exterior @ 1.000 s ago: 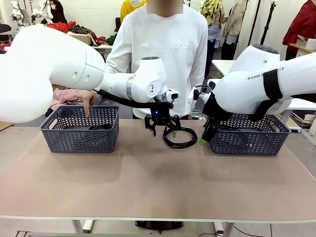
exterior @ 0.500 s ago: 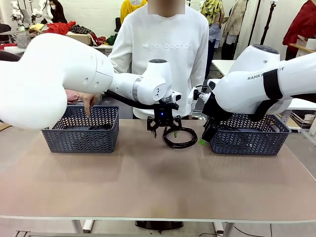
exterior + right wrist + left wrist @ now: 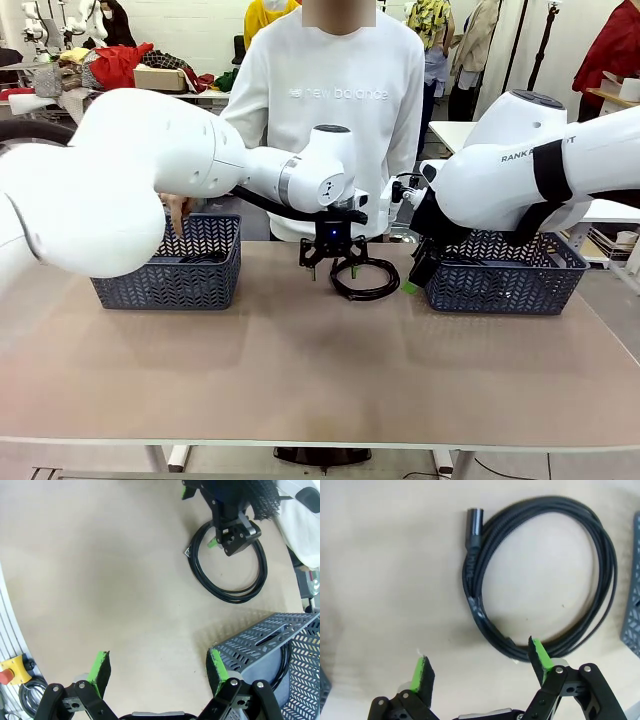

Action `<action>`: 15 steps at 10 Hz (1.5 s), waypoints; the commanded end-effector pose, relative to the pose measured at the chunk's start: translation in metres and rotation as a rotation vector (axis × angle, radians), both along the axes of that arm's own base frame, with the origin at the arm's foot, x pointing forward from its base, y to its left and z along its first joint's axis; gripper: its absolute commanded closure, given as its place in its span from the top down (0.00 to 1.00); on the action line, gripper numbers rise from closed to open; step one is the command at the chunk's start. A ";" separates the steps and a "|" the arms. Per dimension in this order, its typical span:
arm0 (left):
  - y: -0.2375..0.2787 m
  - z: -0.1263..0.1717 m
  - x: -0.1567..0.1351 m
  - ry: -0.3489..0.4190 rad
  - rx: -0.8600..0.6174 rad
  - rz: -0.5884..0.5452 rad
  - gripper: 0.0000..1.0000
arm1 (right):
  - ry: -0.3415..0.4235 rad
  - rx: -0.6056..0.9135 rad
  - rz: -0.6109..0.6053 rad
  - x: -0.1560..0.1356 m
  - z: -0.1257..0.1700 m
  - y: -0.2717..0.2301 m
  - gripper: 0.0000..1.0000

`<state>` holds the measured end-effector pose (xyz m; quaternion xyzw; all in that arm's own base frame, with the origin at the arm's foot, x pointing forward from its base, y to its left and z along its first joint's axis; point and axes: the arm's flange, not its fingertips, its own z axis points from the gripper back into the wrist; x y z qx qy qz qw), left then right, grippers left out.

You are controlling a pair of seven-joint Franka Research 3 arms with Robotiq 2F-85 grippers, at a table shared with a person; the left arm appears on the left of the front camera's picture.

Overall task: Organize the cables according to human instructions.
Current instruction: Pick up a bundle of cables and place it in the basket indicated by the human.

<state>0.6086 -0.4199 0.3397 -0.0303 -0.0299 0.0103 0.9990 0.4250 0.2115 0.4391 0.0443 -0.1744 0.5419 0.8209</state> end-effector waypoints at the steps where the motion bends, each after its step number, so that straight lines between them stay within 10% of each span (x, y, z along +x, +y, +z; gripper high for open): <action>1: -0.006 -0.001 0.013 0.012 0.001 0.068 1.00 | -0.007 -0.001 -0.005 0.000 0.001 0.000 1.00; 13: -0.004 -0.021 0.028 0.015 -0.004 0.072 1.00 | -0.007 -0.001 -0.005 0.000 0.001 0.000 1.00; 15: -0.005 -0.022 0.030 0.023 0.006 0.068 0.81 | -0.007 -0.001 -0.005 0.000 0.001 0.000 1.00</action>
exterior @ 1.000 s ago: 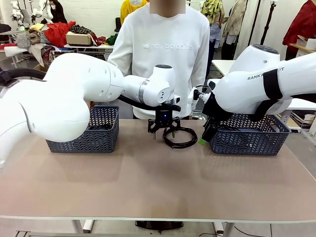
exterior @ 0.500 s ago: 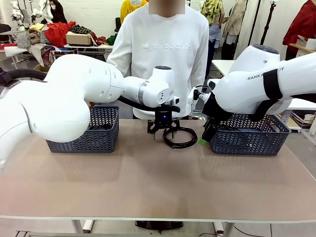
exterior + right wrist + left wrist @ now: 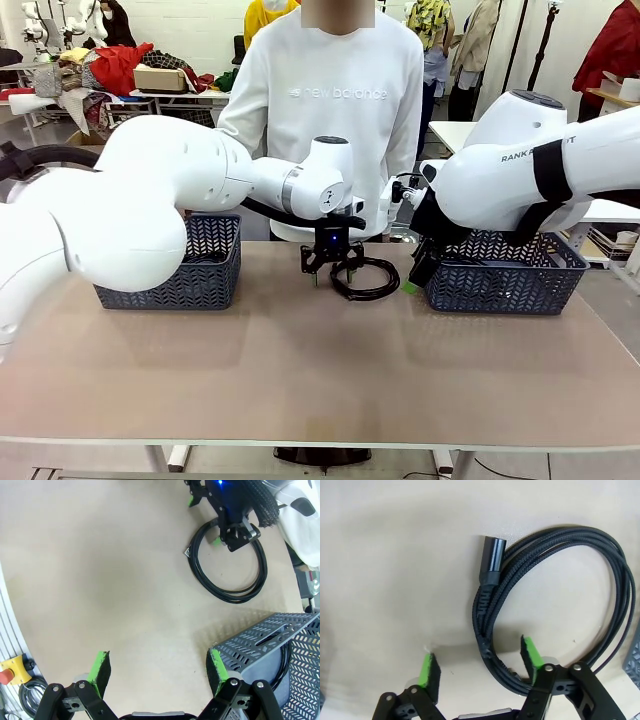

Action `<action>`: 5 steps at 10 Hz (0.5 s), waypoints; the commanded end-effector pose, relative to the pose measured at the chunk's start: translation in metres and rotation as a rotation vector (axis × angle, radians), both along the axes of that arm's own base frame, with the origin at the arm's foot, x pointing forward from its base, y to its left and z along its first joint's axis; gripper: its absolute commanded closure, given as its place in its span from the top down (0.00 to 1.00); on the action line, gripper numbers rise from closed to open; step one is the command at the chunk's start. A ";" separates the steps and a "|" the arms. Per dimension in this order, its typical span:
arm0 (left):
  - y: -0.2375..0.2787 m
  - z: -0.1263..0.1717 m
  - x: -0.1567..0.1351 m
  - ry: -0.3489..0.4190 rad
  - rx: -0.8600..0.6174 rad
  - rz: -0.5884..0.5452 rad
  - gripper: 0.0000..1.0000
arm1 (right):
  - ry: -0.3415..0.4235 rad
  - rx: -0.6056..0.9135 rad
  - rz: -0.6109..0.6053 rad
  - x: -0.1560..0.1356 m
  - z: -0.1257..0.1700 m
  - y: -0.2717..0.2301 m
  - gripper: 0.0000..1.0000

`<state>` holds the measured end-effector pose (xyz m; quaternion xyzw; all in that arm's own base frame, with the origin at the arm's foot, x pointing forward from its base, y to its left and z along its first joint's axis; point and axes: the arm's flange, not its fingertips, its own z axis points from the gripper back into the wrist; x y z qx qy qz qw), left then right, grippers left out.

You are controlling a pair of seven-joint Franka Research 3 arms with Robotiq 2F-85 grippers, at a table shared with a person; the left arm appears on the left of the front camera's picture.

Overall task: Organize the cables according to human instructions.
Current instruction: Pick up a bundle of cables and place it in the basket indicated by the human.

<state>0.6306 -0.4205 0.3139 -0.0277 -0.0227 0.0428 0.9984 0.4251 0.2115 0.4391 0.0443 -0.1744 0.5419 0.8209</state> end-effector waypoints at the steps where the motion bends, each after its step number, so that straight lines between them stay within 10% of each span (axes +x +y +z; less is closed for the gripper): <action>1: -0.005 0.004 0.009 0.009 0.002 0.003 0.81 | -0.007 -0.001 -0.004 0.000 0.001 0.000 1.00; 4: -0.007 0.003 0.010 0.000 0.008 -0.003 0.43 | -0.007 -0.001 -0.004 0.000 0.001 0.000 1.00; 5: -0.008 0.004 0.010 -0.012 0.011 -0.005 0.58 | -0.007 -0.001 -0.004 0.000 0.001 0.000 1.00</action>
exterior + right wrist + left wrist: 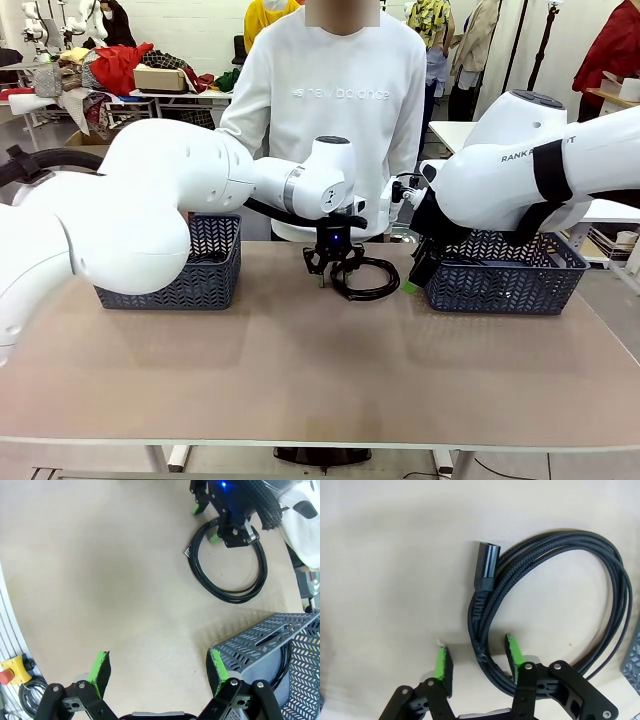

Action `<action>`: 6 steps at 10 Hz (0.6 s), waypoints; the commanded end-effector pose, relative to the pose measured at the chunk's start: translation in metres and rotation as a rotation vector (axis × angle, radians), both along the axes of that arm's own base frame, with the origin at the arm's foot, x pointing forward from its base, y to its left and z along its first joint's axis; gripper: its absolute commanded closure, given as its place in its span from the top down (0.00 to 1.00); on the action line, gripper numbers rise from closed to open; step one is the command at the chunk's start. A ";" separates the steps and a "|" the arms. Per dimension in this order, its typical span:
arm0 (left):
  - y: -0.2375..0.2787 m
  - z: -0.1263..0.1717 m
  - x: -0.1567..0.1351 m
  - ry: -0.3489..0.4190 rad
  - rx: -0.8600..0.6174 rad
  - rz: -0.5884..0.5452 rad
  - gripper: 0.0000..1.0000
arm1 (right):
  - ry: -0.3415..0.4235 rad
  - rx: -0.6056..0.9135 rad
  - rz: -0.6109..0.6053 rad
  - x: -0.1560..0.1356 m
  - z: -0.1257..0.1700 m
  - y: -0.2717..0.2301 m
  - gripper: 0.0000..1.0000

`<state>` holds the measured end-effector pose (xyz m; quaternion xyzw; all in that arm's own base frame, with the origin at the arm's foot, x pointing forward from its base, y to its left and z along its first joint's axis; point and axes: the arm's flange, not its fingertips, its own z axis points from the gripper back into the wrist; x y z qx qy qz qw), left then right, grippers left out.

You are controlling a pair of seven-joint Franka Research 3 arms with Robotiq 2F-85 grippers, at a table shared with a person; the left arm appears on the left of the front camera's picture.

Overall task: Organize the cables according to human instructions.
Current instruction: Pick up a bundle of cables and place it in the basket indicated by the human.

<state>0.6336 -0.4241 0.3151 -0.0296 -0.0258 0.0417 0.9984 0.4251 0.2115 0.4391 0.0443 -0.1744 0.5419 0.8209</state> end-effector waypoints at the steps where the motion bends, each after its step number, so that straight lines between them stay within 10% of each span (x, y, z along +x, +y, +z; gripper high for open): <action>1: -0.005 0.003 0.008 -0.005 0.018 -0.007 0.24 | -0.007 -0.001 -0.004 0.000 0.001 0.000 1.00; 2: -0.005 0.003 0.008 -0.009 0.024 -0.009 0.39 | -0.007 -0.001 -0.004 0.000 0.001 0.000 1.00; 3: -0.005 0.004 0.008 -0.014 0.028 -0.012 0.05 | -0.007 -0.001 -0.004 0.000 0.001 0.000 1.00; 4: -0.005 0.005 0.008 -0.019 0.032 -0.015 0.20 | -0.007 -0.001 -0.004 0.000 0.001 0.000 1.00; 5: -0.004 0.005 0.009 -0.016 0.033 -0.017 0.00 | -0.007 -0.001 -0.004 0.000 0.001 0.000 1.00; 6: -0.004 0.005 0.009 -0.017 0.037 -0.018 0.01 | -0.007 -0.001 -0.004 0.000 0.001 0.000 1.00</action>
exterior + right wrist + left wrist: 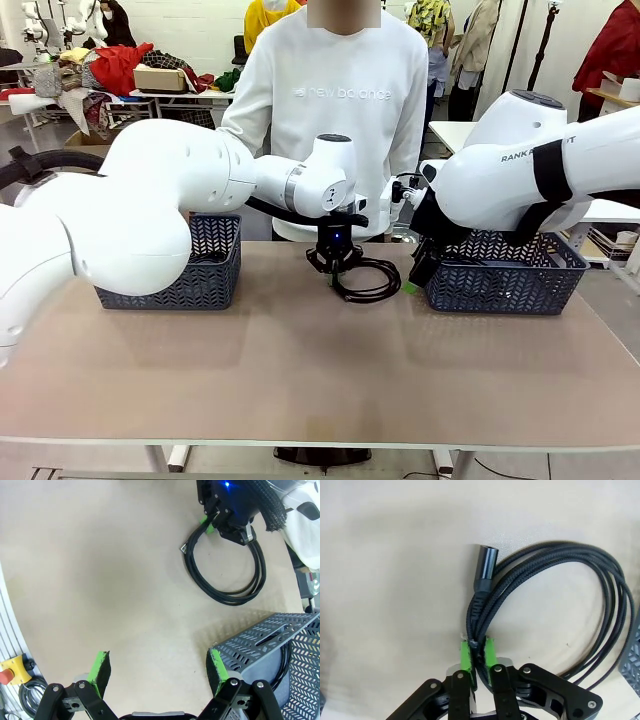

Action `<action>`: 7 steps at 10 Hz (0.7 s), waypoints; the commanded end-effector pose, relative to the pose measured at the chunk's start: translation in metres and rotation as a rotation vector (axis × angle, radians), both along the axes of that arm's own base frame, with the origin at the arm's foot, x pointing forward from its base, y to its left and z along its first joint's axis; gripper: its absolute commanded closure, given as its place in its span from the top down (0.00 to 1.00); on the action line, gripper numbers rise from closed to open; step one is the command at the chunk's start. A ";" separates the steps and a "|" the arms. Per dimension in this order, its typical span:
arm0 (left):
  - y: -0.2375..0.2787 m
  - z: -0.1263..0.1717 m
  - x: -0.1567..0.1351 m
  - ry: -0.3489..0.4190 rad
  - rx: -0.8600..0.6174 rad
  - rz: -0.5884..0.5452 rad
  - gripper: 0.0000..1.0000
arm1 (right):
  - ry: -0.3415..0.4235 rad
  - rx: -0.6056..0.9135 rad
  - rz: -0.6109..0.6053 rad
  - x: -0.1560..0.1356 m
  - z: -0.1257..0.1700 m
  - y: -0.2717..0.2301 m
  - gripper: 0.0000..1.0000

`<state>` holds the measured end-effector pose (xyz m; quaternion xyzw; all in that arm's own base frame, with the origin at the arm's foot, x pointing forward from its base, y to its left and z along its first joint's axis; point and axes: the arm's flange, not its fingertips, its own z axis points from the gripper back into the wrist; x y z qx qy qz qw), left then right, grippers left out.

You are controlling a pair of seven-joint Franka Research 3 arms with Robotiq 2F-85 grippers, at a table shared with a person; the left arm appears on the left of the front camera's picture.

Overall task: Organize the cables according to human instructions.
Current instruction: Pick up a bundle of cables and place it in the basket indicated by the human.

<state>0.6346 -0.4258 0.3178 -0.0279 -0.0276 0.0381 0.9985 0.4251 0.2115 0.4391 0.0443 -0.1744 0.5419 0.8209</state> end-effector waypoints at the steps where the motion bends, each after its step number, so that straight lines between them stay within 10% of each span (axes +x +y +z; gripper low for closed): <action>1: -0.002 0.003 0.008 -0.015 0.039 -0.012 0.00 | -0.007 -0.001 -0.004 0.000 0.001 0.000 1.00; 7: 0.018 0.057 -0.014 -0.048 0.039 0.007 0.00 | -0.007 -0.001 -0.004 0.000 0.001 0.000 1.00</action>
